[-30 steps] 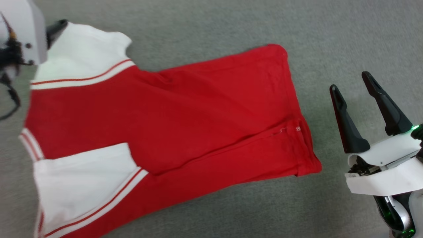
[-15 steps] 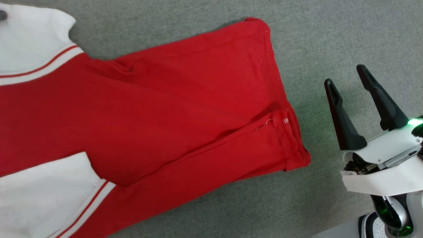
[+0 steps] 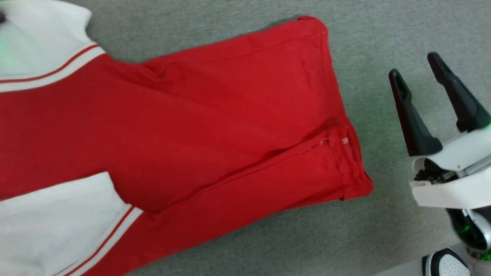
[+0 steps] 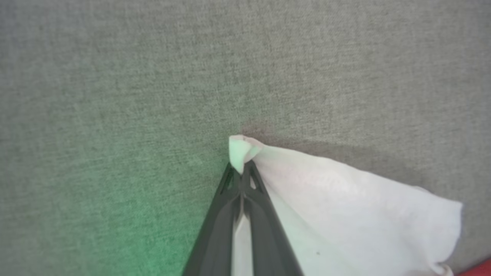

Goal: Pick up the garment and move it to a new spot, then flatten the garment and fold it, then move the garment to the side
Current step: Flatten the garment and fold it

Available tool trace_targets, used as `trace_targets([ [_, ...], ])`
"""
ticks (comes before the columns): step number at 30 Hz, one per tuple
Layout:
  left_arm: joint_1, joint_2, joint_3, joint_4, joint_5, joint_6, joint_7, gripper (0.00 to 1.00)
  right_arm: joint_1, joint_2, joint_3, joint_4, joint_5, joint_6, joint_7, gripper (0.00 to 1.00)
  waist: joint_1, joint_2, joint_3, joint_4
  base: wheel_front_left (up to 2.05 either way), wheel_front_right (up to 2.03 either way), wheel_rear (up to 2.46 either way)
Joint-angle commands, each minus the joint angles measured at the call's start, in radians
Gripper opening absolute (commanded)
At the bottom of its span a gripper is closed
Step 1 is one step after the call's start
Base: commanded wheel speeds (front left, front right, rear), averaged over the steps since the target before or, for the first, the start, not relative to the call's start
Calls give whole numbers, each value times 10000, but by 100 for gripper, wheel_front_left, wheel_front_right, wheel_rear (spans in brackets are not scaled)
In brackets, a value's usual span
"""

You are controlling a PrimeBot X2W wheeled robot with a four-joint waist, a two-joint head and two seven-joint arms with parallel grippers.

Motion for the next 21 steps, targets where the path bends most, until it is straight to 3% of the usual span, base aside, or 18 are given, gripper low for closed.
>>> trace_targets([
  [1, 1049, -588, -443, 78, -34, -131, -49, 0, -340, -103, -55, -75, 172, -11, 290, 100, 1, -1, -67, 249, 0, 0, 0],
  [6, 873, -1001, -408, -108, -51, -345, -513, 0, -1306, -619, 2, 247, 555, -11, 2288, 100, 1, -1, -371, 831, 0, 0, 0],
  [12, 645, -1867, -448, 123, -125, -600, -1000, 0, -2873, -1201, 284, 1391, 1324, -10, 5554, 100, 1, -1, -642, 1689, 0, 0, 0],
  [13, 645, -1867, -448, 123, -125, -600, -1000, 0, -2873, -1201, 284, 1391, 1324, -10, 5554, 100, 1, -1, -642, 1689, 0, 0, 0],
  [14, 489, -2182, -472, 229, -135, -710, -1124, 0, -3362, -1426, 465, 1827, 1577, -14, 6500, 100, 1, -1, -636, 1982, 0, 0, 0],
  [21, 42, -2820, -539, 668, -65, -1084, -1492, 0, -4586, -1489, 941, 3172, 1957, -11, 8102, 100, 1, -1, -437, 2533, 0, 0, 0],
])
